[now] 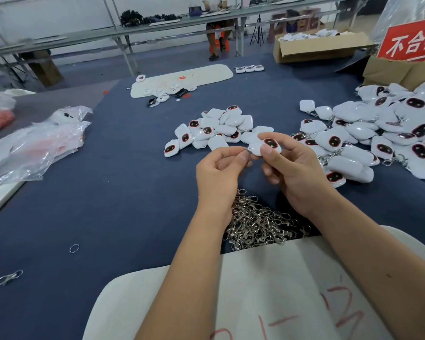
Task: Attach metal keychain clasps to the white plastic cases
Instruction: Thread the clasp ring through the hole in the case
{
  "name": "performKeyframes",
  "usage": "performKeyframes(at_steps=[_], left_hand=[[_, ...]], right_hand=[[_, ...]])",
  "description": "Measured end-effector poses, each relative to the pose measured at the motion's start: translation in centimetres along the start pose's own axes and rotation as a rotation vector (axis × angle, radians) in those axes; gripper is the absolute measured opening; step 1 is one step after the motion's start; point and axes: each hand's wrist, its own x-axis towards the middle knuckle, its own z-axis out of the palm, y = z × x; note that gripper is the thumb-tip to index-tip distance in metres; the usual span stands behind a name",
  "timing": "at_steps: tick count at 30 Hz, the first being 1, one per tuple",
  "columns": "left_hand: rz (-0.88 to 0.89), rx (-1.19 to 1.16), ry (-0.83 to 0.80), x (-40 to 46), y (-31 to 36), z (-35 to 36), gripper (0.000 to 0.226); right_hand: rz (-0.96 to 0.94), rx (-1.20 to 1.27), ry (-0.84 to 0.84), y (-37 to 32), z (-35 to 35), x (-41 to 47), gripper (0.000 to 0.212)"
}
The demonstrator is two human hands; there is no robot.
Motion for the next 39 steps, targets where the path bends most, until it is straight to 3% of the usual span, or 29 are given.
performKeyframes(at_steps=[3,8,13,20,23,27,30,34,39], left_hand=[[-0.068,-0.131,-0.062,-0.3,0.1,0.2,0.010],[0.042,-0.065,-0.018,-0.3,0.3,0.1,0.012],[0.301,0.358,0.066,0.0,-0.2,-0.5,0.018],[0.575,0.790,0.004,0.1,-0.5,-1.1,0.017],[0.422,0.570,0.065,0.0,-0.5,-0.6,0.013],[0.031,0.028,0.021,0.1,-0.4,-0.1,0.009],[-0.058,-0.179,-0.016,0.0,-0.1,0.1,0.013],[0.049,-0.082,0.033,-0.1,0.0,0.0,0.016],[0.338,0.381,0.089,0.1,-0.1,-0.5,0.015]], right_hand=[[0.019,0.067,-0.017,0.1,-0.2,0.1,0.036],[0.016,0.049,-0.028,0.3,0.0,0.0,0.036],[0.000,-0.003,-0.012,0.2,0.2,-0.1,0.034],[-0.020,-0.139,0.006,0.4,0.2,-0.3,0.021],[-0.022,-0.084,0.016,0.3,0.3,-0.3,0.028],[0.014,0.037,-0.016,0.2,0.1,0.0,0.038],[0.031,0.076,-0.023,0.3,-0.1,0.1,0.038],[0.026,0.045,-0.026,0.3,0.0,0.0,0.037],[0.017,0.007,-0.012,0.3,0.1,-0.1,0.035]])
